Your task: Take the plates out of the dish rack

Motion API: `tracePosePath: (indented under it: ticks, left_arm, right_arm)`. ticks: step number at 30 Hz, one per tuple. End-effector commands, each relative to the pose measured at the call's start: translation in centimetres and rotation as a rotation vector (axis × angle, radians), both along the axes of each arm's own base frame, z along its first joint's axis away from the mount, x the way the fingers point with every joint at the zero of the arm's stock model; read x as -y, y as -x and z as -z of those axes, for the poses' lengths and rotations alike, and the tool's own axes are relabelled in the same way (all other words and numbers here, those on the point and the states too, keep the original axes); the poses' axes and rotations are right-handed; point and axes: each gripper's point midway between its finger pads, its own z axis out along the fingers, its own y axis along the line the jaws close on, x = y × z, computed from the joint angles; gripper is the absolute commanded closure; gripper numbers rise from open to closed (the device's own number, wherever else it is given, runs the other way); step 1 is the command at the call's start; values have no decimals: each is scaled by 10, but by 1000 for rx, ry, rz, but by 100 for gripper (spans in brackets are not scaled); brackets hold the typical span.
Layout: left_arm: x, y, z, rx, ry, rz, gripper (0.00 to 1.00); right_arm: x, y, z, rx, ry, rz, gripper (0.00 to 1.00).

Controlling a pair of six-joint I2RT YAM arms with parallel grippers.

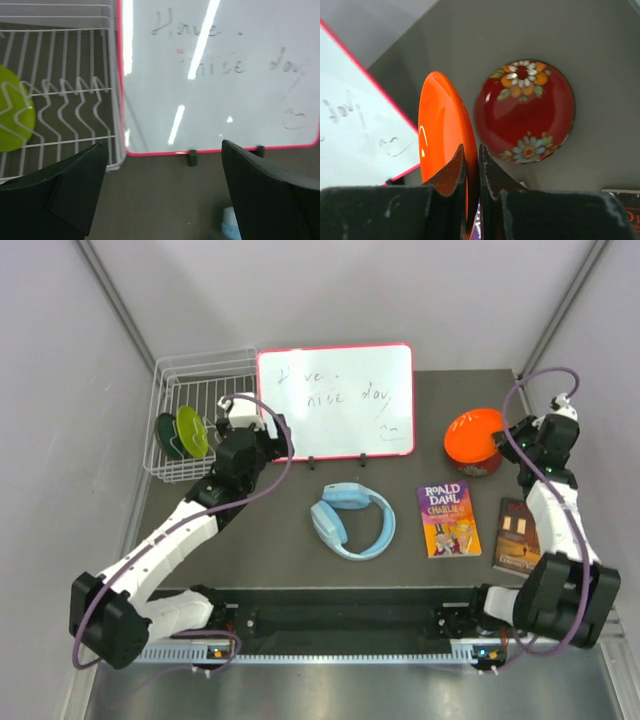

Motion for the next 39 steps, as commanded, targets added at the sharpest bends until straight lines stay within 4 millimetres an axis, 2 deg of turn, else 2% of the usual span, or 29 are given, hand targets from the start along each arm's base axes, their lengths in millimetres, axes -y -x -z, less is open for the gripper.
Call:
tracePosePath:
  ticks: [1,2,3,4,5,7,8,10,11,15,19,21,22,23,26,27,28,31,34,36,37,39]
  left_arm:
    - [-61,-18,-7,15,-95,-191,1]
    - [-67,-21,-3,3,-88,-198,1]
    - [-82,-26,-1,0,-71,-239,1]
    - [-89,-28,0,-2,-65,-258,1]
    - [-102,-31,4,-7,-64,-292,1]
    - [-116,-35,5,-2,-52,-335,1]
    - [-129,-38,8,-8,-47,-364,1]
    - [-143,-43,9,-12,-26,-399,1]
    - [-158,-47,11,-19,-12,-432,1]
    - [-175,-59,18,-29,6,-452,1]
    - [-178,-70,33,-67,2,-442,1]
    - [-180,-73,41,-84,-5,-446,1]
    - [-181,-74,42,-85,-3,-447,1]
    - [-182,-75,45,-90,-2,-447,1]
    - [-187,-77,49,-100,3,-450,1]
    - [-188,-78,49,-100,4,-448,1]
    - [-188,-79,49,-102,5,-444,1]
    - [-204,-80,49,-104,18,-487,1]
    - [-213,-85,51,-113,13,-496,1]
    - [-219,-87,47,-114,-1,-511,1]
    - [-222,-88,48,-117,-4,-520,1]
    - [-225,-89,47,-111,-4,-527,1]
  right_arm:
    - [33,-27,18,-54,-27,-18,100]
    - [38,-34,38,-98,-47,-18,100]
    - [42,-41,39,-101,-49,-14,100]
    - [45,-47,44,-105,-48,-14,100]
    - [48,-52,60,-135,-63,-10,100]
    - [52,-61,66,-131,-78,-9,100]
    - [53,-63,81,-161,-99,-12,100]
    - [55,-77,78,-132,-103,-31,100]
    - [55,-81,89,-146,-116,-35,100]
    - [58,-91,101,-157,-124,-41,100]
    - [61,-91,116,-184,-123,-29,91]
    - [59,-89,124,-201,-131,-36,82]
    - [59,-88,126,-204,-131,-35,74]
    - [59,-87,127,-204,-132,-33,55]
    - [57,-83,129,-209,-136,-37,35]
    - [56,-81,130,-215,-134,-38,31]
    - [55,-79,129,-225,-133,-40,29]
    - [56,-71,122,-236,-101,-35,25]
    - [66,-61,116,-296,-13,17,23]
    - [79,-45,116,-412,82,93,23]
    - [81,-42,107,-413,106,110,22]
    - [84,-32,104,-435,129,133,21]
